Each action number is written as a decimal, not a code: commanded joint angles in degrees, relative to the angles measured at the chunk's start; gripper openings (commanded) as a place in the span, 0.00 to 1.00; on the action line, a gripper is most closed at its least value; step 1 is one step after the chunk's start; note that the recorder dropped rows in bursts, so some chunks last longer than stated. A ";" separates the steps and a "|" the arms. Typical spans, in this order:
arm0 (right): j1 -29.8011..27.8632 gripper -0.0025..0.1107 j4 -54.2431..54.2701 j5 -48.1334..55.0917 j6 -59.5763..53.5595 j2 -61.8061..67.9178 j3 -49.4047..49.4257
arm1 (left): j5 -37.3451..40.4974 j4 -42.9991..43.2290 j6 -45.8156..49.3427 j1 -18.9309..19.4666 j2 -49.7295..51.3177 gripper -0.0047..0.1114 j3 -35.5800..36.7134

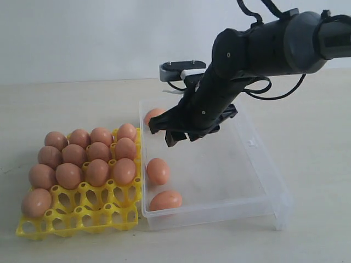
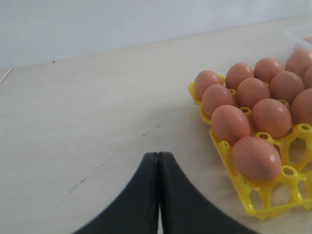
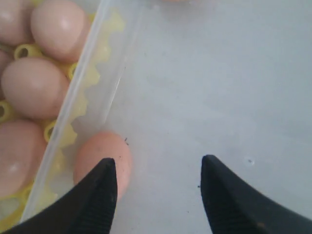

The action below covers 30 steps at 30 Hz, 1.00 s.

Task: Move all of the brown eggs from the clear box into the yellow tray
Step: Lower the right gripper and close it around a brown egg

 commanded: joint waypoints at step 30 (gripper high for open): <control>1.72 0.56 9.57 -0.95 -2.64 3.39 -1.46 | -0.35 -0.17 -0.23 -0.28 -0.32 0.04 -0.23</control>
